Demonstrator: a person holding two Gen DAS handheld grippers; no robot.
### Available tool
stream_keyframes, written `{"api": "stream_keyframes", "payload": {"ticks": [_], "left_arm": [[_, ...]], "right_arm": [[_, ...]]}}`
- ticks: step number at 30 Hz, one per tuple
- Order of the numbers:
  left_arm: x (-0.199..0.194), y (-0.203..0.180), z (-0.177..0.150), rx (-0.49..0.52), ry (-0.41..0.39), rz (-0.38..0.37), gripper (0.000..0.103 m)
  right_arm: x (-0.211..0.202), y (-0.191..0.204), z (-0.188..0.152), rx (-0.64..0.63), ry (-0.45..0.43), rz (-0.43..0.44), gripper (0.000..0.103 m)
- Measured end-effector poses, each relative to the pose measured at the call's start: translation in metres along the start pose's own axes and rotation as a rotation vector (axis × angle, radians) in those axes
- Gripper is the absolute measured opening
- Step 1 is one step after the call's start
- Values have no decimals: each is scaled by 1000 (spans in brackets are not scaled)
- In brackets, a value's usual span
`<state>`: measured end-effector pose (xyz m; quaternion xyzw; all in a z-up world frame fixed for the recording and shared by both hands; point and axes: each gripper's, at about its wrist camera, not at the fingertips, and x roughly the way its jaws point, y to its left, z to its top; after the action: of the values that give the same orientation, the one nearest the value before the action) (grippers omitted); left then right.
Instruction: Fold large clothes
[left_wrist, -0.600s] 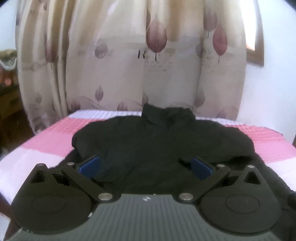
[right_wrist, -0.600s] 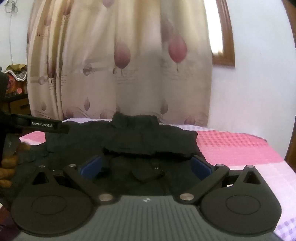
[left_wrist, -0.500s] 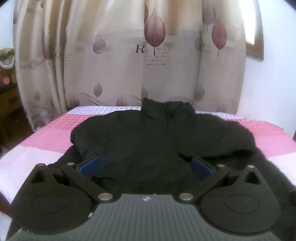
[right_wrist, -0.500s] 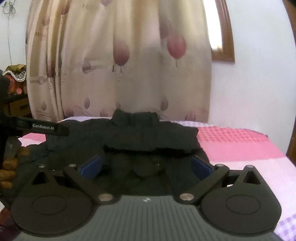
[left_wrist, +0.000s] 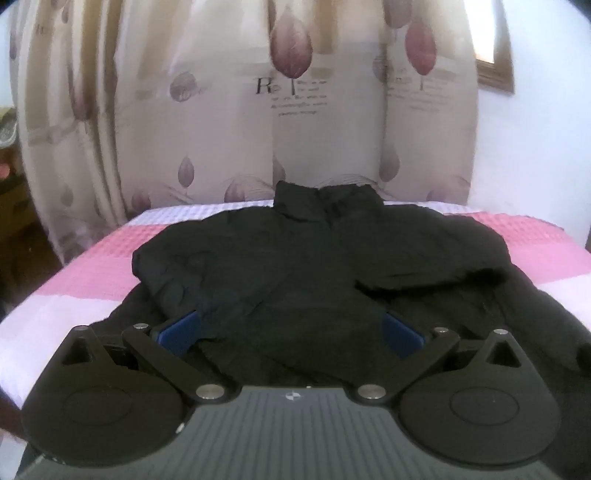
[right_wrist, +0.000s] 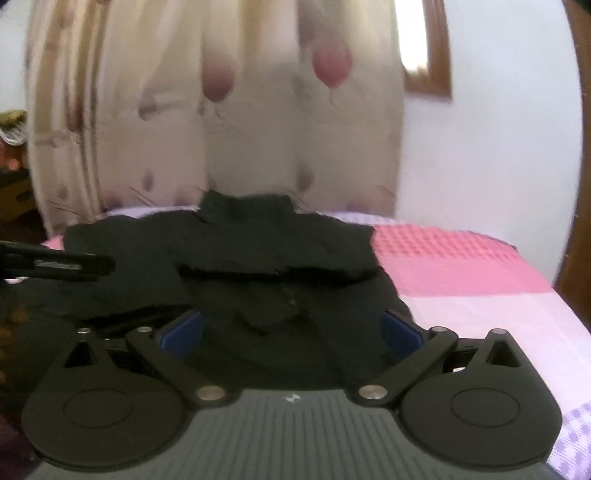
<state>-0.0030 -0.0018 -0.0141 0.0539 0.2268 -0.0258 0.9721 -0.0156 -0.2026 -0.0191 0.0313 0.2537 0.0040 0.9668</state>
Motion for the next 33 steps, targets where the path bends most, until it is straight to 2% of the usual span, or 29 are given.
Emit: {"api": "stream_keyframes", "payload": {"ticks": [8,17,23,31,33], "left_arm": [[-4,-7,-11,33,-39,-20,103],[-4,-13,-19,97,-81,-23,103],[-3,-27,-29,261,-101,-61,103],[0,-36,-42,377,-109,-82,103],[1,-40,-46,426,-102,-110,103]], "right_arm": [[12,-11,3,25,43,-97,103],[19,-18,6,36,72,-151,103],[24,-21,6,47,95,-166,103],[29,-25,3,54,109,-143,103],[29,-27,2,57,112,-129,103]]}}
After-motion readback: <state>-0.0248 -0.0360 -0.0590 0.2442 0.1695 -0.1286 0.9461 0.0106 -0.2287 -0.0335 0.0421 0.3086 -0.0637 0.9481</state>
